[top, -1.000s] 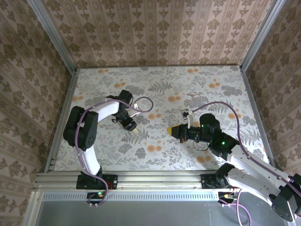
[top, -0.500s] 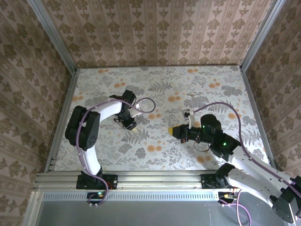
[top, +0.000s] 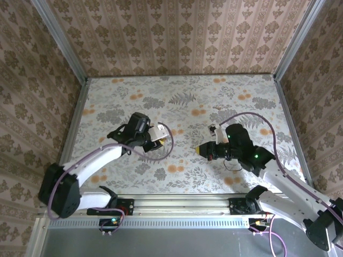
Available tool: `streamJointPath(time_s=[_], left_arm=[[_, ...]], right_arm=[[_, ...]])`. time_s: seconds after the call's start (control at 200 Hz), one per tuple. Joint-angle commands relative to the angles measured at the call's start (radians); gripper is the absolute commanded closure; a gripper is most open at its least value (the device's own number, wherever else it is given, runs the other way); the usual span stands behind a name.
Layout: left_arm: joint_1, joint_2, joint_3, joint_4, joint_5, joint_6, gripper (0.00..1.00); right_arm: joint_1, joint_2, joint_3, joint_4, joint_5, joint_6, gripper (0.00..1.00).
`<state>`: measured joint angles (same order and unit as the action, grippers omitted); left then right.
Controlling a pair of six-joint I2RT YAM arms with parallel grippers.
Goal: Unlock with the key
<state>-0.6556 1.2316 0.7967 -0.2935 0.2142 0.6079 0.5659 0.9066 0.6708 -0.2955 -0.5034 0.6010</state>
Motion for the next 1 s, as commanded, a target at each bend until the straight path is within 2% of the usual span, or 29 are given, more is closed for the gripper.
streamJointPath(time_s=[0.0,0.15,0.255,0.37,0.56,0.995], left_arm=[[-0.085,-0.075,-0.046,0.079,0.024,0.161,0.81],[-0.179,-0.143,-0.037,0.038,-0.042,0.242,0.81],[-0.229,-0.162,-0.016,0.004,-0.072,0.273,0.82],[-0.281,-0.156,0.001,-0.007,-0.123,0.280,0.83],[-0.294,-0.159,-0.020,0.040,-0.139,0.264,0.84],[-0.309,-0.208,-0.062,0.060,-0.119,0.239,0.85]], right_arm=[[-0.005,0.068,0.076,-0.107,-0.120,-0.065,1.00],[-0.003,0.141,0.168,-0.190,-0.198,-0.133,1.00],[-0.001,0.163,0.206,-0.235,-0.193,-0.153,1.00],[0.019,0.166,0.195,-0.190,-0.178,-0.115,1.00],[0.088,0.191,0.190,-0.148,-0.121,-0.082,1.00],[0.092,0.242,0.190,-0.097,-0.112,-0.053,1.00]])
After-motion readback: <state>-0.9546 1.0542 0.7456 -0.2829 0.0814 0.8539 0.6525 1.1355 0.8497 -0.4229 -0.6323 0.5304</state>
